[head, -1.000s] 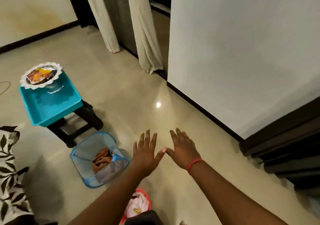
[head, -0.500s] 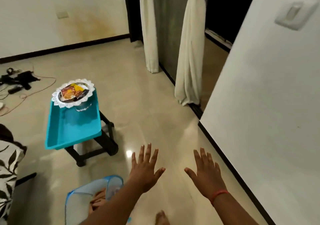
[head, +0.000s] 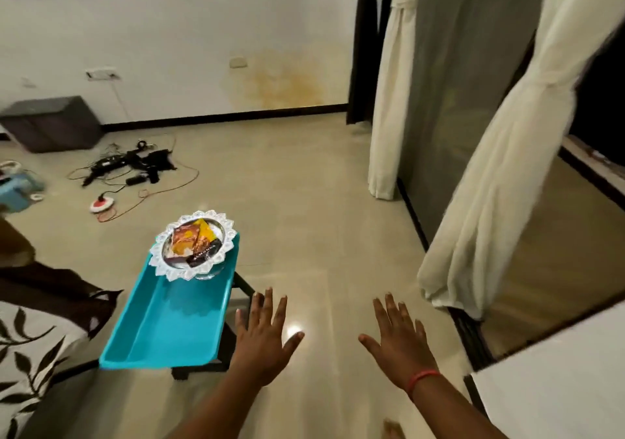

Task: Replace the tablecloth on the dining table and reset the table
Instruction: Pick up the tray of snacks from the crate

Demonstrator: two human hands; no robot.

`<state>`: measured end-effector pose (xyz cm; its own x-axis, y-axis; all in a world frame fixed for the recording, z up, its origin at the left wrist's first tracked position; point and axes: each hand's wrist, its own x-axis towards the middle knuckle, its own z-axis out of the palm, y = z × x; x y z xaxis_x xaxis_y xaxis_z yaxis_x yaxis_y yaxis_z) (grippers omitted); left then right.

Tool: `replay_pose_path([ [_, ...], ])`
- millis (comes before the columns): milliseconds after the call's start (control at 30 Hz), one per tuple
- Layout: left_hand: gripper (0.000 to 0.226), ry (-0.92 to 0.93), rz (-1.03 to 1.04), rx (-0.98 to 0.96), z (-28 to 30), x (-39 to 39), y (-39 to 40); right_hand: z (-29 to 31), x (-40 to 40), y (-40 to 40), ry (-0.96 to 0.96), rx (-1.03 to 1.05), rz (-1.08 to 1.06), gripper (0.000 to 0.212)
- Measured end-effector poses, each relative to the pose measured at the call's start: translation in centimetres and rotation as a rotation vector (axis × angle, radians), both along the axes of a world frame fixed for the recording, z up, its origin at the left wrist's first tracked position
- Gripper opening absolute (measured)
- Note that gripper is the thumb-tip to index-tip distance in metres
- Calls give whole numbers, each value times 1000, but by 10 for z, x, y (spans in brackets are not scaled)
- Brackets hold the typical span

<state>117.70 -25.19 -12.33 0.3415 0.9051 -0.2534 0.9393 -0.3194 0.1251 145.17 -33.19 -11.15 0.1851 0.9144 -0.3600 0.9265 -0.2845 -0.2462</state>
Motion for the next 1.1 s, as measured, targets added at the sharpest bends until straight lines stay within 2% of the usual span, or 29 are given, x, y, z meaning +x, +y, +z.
replay_pose_path([
  [167,94,-27,184,76,7,28,98,14,43,146,-7,-23,205,81],
  [200,93,-23,177,68,9,32,105,17,47,156,-20,-28,196,81],
  [233,91,-19,248,56,4,34,135,13,51,204,-18,-16,239,81],
  [367,84,21,355,41,-6,30,207,11,51,311,-42,-17,337,80],
  [567,80,42,482,39,-45,-20,360,-1,10,503,-78,1,458,80],
  [800,78,40,601,43,-30,-65,505,22,-45,681,-73,25,579,81],
  [900,78,53,679,46,-27,-92,572,18,-76,763,-64,11,652,93],
  [1033,78,53,822,-6,-38,-123,628,4,-113,858,-105,-14,781,82],
  [1100,78,47,904,-19,-46,-138,652,-1,-136,912,-120,-7,878,96],
])
